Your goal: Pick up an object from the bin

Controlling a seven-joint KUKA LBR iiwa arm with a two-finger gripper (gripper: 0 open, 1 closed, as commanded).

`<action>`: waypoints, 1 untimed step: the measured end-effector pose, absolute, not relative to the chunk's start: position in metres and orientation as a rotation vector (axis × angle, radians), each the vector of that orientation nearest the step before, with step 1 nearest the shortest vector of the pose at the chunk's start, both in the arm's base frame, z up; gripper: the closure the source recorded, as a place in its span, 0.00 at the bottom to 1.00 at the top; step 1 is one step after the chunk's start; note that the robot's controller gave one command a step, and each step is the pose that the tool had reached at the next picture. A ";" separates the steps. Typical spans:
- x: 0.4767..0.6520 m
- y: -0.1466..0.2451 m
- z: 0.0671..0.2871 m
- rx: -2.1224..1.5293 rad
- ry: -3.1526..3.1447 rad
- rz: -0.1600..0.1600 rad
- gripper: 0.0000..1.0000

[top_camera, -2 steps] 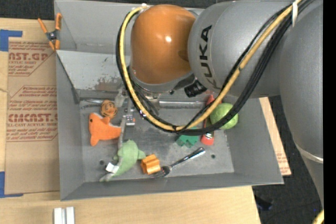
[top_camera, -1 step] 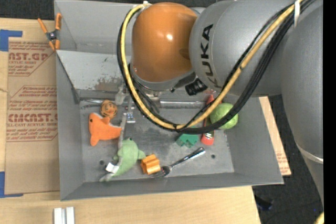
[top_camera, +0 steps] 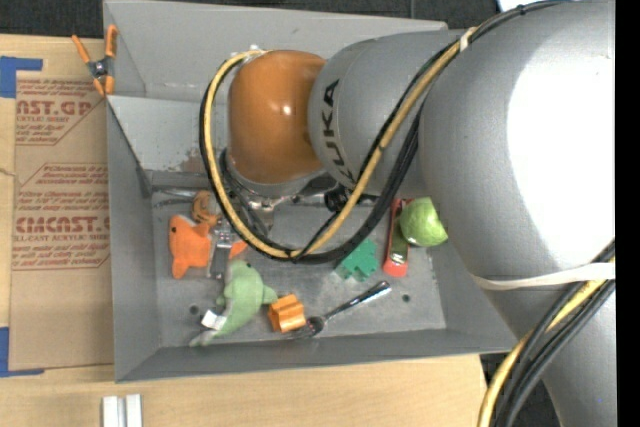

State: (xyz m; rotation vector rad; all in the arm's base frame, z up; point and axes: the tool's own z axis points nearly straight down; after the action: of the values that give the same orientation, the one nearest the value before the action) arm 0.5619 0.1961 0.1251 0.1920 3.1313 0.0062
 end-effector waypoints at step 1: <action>0.564 0.198 0.075 0.189 3.130 0.010 0.00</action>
Offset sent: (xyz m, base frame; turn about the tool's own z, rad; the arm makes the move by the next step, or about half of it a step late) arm 0.0003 0.0004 -0.0251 0.0874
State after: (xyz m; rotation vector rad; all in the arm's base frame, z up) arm 0.5636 0.1977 0.0747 0.1893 3.1299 0.0097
